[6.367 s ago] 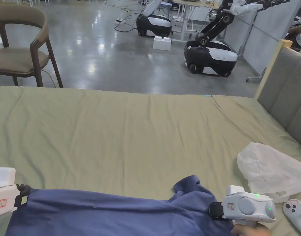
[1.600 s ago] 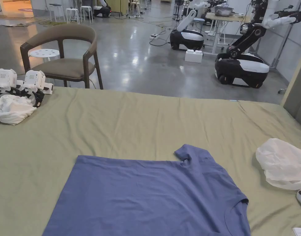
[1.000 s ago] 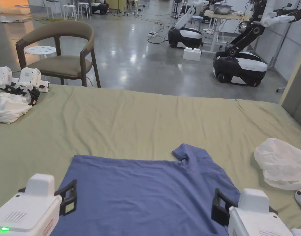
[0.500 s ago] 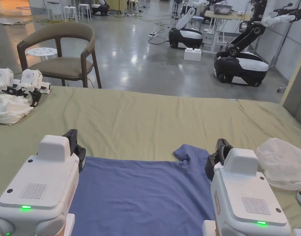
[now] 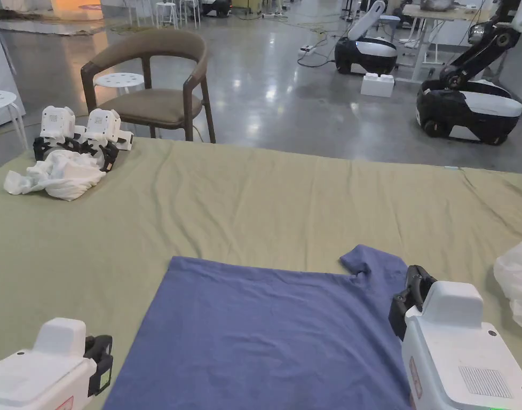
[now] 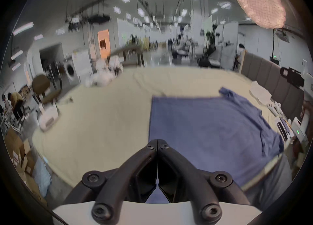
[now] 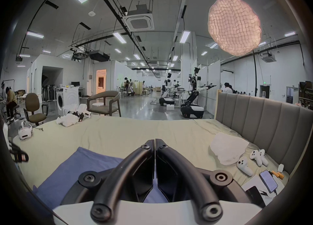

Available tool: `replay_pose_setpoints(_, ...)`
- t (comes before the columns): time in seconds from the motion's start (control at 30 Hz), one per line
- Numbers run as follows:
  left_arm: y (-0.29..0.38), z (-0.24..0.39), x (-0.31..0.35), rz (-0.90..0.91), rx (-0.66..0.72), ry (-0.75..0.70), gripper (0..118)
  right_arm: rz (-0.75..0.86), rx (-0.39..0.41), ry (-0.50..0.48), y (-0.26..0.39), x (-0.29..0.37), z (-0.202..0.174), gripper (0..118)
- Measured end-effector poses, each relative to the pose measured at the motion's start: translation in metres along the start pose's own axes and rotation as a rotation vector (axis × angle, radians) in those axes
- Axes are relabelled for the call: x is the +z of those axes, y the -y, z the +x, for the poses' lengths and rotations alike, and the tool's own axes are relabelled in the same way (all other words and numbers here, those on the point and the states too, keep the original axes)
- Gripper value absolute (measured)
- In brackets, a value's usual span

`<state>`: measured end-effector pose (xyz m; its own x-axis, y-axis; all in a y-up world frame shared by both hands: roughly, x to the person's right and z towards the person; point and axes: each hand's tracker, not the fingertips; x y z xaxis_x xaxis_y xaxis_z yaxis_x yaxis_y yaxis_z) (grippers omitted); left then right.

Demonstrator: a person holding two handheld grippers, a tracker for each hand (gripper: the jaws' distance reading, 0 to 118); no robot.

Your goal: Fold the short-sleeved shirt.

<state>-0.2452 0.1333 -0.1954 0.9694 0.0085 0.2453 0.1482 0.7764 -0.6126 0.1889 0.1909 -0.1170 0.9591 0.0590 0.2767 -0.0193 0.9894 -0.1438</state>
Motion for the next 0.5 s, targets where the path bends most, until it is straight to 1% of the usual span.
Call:
replay_pose_setpoints(0.07, 0.021, -0.013, -0.008, -0.144, 0.040, 0.015, 0, -0.029, -0.001, -0.009, 0.006, -0.001, -0.002, 0)
replay_pose_setpoints(0.1, 0.030, -0.018, -0.011, -0.189, 0.060, 0.024, 0, -0.036, 0.000, -0.013, 0.009, -0.001, -0.002, 0)
replay_pose_setpoints(0.13, 0.038, -0.023, -0.016, -0.235, 0.096, 0.033, 3, -0.043, 0.003, -0.015, 0.012, -0.001, -0.003, 0)
replay_pose_setpoints(0.17, 0.044, -0.027, -0.020, -0.257, 0.141, 0.024, 16, -0.051, 0.010, -0.016, 0.015, 0.000, -0.004, 0)
replay_pose_setpoints(0.2, 0.051, -0.029, -0.023, -0.280, 0.163, 0.020, 32, -0.058, 0.012, -0.017, 0.017, 0.000, -0.004, 0)
replay_pose_setpoints(0.27, 0.058, -0.031, -0.030, -0.310, 0.171, -0.006, 73, -0.080, 0.015, -0.022, 0.021, -0.001, -0.002, 0)
replay_pose_setpoints(0.33, 0.065, -0.028, -0.038, -0.349, 0.157, -0.029, 75, -0.095, 0.019, -0.016, 0.024, -0.002, 0.000, 0)
replay_pose_setpoints(0.43, 0.073, -0.025, -0.057, -0.424, 0.191, -0.082, 76, -0.121, 0.019, -0.004, 0.027, -0.003, 0.007, 0)
replay_pose_setpoints(0.5, 0.083, -0.019, -0.066, -0.479, 0.172, -0.080, 70, -0.135, 0.022, 0.008, 0.030, -0.002, 0.011, 0)
